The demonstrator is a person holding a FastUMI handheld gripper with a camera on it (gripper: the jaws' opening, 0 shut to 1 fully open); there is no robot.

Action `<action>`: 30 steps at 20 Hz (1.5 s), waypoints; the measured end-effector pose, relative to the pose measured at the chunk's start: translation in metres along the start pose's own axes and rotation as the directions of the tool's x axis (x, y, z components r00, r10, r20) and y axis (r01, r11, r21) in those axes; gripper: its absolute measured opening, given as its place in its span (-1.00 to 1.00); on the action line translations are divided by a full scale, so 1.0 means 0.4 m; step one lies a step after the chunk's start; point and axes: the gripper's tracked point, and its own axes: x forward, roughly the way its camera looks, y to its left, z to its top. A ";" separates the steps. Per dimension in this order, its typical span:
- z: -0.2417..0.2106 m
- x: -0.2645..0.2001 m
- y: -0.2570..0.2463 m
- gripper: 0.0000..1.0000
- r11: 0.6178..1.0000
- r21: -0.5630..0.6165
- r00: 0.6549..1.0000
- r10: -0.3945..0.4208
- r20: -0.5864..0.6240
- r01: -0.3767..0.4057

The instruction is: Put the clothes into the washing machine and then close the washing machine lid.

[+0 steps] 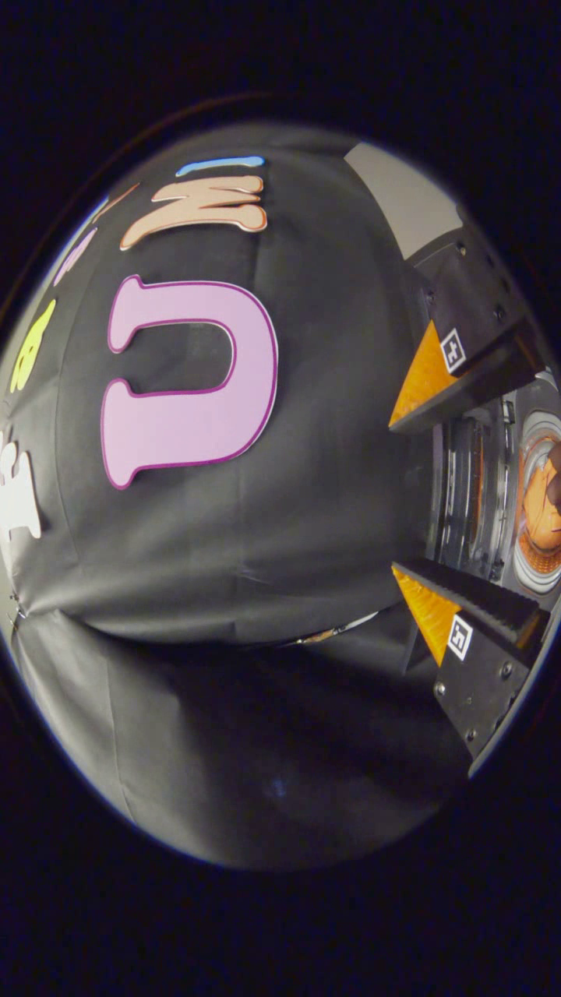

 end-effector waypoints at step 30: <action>-0.092 0.078 -0.017 0.94 0.999 0.041 0.984 -0.016 -0.179 0.024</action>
